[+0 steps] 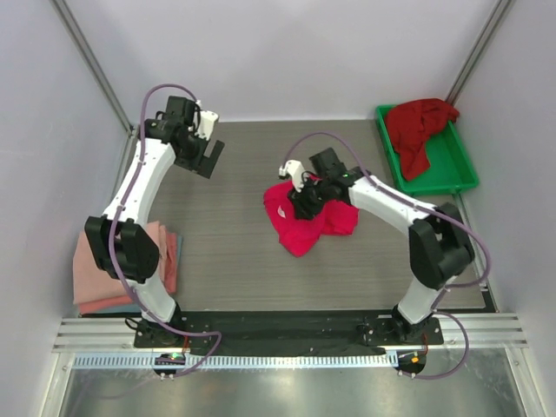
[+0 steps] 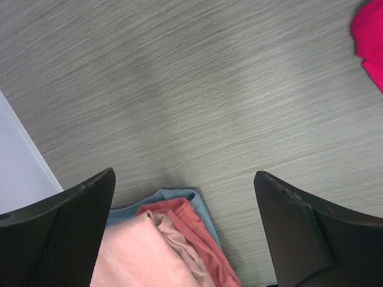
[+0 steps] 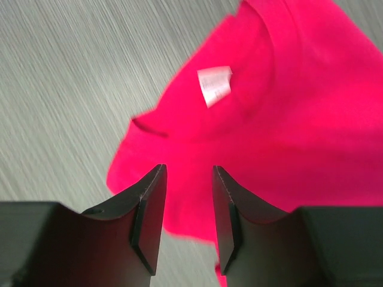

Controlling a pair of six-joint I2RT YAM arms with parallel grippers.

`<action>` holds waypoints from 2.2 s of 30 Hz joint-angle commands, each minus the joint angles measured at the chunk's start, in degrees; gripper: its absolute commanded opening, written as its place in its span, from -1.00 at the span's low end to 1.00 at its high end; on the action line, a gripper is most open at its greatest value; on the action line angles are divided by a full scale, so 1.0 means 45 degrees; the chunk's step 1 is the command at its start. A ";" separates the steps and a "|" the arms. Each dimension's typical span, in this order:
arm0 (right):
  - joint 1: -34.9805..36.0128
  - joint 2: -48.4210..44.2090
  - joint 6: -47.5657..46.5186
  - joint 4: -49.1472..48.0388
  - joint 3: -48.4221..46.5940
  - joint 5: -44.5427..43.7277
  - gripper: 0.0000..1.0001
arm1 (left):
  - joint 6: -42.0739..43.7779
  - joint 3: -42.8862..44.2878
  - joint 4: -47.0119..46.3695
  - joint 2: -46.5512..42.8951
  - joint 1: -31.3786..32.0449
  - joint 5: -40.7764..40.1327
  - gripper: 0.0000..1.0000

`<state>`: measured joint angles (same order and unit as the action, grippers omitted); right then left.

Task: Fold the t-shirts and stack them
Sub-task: Flatten the tshirt out

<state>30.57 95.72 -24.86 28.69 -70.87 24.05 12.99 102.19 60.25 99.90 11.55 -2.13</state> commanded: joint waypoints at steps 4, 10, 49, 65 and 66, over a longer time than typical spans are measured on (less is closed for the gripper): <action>0.1154 0.2354 0.0174 -0.0615 -0.2412 0.0321 -0.17 | -0.0856 -0.0266 -0.0321 -0.1162 -0.0711 0.1215 0.96; 0.1469 0.3961 0.0077 -0.0262 -0.3996 -0.0832 -0.22 | -0.0993 -0.1010 -0.0635 -0.1925 -0.0965 0.1450 0.96; 0.1782 0.4744 -0.0276 0.1184 -0.4328 -0.3119 -0.73 | -0.1051 -0.0522 -0.0752 -0.1438 -0.1414 0.1547 0.96; 0.1801 0.1659 -0.3125 -0.0452 -0.9793 -0.3975 -0.97 | -0.1071 -0.0425 -0.0986 -0.1145 -0.1434 0.0944 0.96; 0.1801 0.1619 -0.3321 -0.0689 -1.0204 -0.4133 -0.98 | -0.1071 -0.0347 -0.0986 -0.1145 -0.1434 0.0865 0.96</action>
<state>38.46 111.39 -34.39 34.02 -108.05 7.55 8.93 98.24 58.22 94.76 5.52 3.29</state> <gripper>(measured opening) 0.026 0.981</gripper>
